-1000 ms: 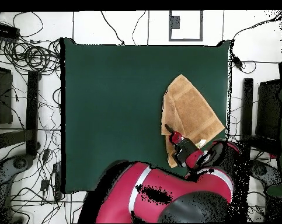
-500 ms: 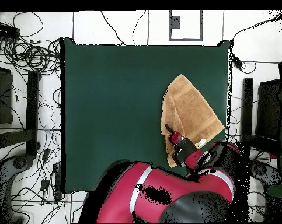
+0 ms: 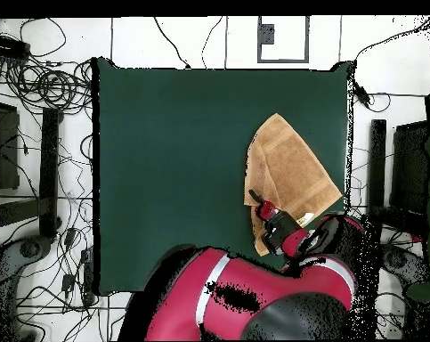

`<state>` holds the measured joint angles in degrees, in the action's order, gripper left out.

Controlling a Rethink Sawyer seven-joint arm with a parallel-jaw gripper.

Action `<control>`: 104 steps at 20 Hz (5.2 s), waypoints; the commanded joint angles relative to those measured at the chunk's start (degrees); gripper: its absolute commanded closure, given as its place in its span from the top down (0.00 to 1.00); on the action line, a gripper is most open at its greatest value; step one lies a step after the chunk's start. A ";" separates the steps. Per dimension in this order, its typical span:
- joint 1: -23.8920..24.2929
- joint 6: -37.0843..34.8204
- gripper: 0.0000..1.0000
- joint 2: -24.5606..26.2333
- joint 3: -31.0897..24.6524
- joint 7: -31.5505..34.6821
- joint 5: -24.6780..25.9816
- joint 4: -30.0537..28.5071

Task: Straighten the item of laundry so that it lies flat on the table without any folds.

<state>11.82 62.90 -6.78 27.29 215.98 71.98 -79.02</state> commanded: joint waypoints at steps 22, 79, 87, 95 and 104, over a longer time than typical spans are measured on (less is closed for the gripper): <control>0.16 3.84 1.00 4.35 -16.09 -11.93 -13.79 -2.82; -5.21 -9.72 1.00 3.16 -2.62 -31.27 -21.60 0.92; -11.88 -10.97 1.00 6.60 -1.76 3.78 9.20 8.54; -13.16 -10.40 1.00 6.30 -1.24 7.73 14.19 8.78; -16.94 -3.35 1.00 8.11 0.27 30.69 22.22 10.43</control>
<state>-2.19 57.86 -4.98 32.09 213.98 89.22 -69.13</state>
